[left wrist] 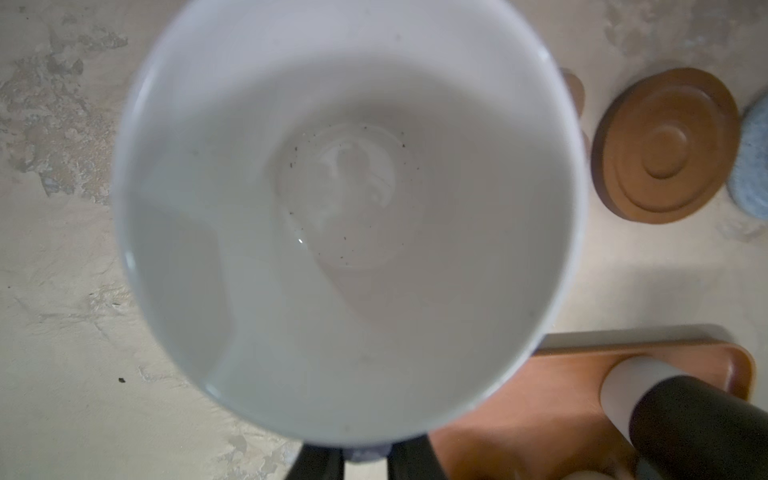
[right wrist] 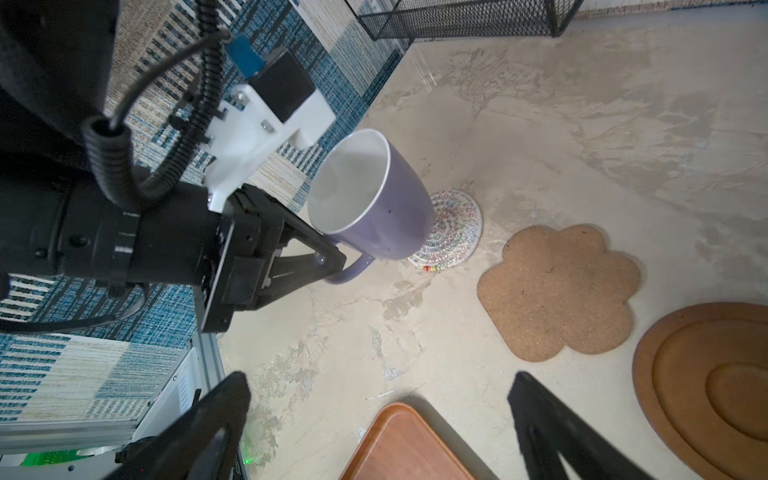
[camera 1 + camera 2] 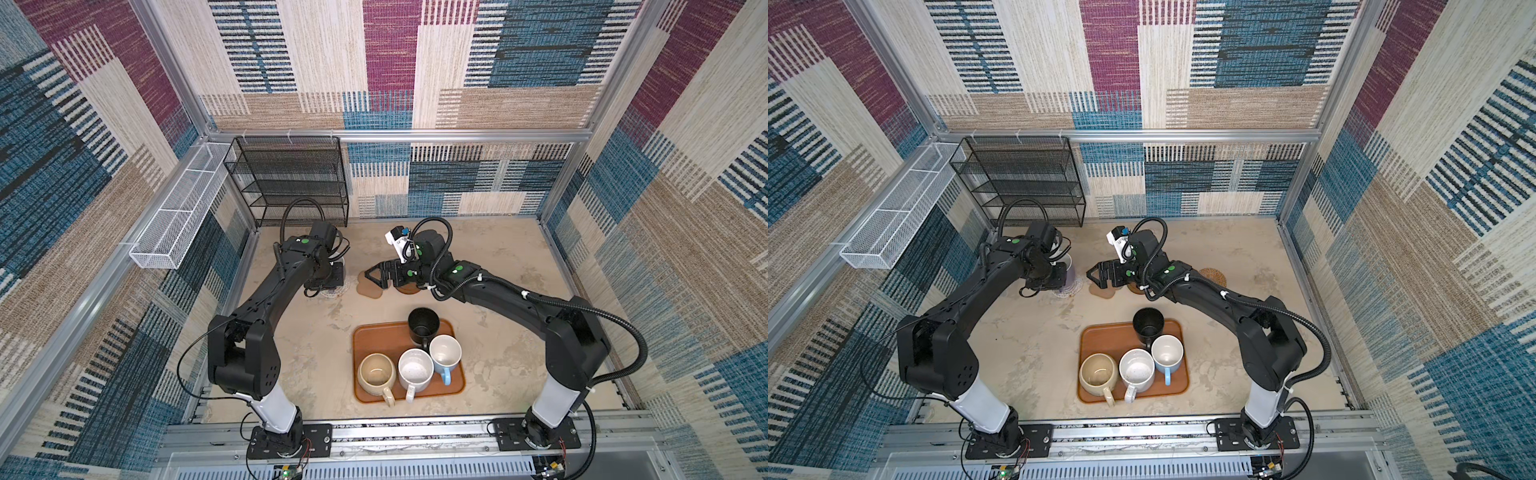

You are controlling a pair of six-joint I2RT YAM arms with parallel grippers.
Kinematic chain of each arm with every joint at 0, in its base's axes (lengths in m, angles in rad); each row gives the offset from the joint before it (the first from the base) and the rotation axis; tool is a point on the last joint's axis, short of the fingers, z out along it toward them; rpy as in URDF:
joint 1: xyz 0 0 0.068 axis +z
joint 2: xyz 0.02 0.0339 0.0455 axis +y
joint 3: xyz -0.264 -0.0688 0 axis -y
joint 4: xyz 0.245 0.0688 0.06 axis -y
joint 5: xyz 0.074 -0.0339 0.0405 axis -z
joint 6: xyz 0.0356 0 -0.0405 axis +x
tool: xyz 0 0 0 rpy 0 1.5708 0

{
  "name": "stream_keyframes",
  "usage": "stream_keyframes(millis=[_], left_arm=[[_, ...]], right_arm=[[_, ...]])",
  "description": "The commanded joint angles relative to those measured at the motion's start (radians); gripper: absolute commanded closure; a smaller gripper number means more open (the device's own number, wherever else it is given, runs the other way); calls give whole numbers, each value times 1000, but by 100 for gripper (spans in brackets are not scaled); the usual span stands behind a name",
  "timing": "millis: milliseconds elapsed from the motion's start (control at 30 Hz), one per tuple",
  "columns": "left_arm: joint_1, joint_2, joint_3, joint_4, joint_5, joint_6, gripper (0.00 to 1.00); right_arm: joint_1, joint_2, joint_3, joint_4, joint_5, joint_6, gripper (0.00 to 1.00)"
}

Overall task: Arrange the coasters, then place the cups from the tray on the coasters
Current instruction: 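Carry the lavender mug with the left gripper onto the colourful beaded coaster, then open the left gripper and raise it off the lavender mug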

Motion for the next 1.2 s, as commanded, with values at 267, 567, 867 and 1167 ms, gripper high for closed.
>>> stream_keyframes(millis=[267,567,867,1167], left_arm=[[35,156,70,82,13,76,100],[47,202,57,89,40,38,100],[48,212,46,77,69,2,100],[48,217,42,51,72,-1,69]], right_arm=[[-1,56,45,-14,30,-14,1],[-1,57,29,-10,25,-25,0],[-1,37,27,-22,27,-33,0],[-1,5,11,-34,32,-42,0]])
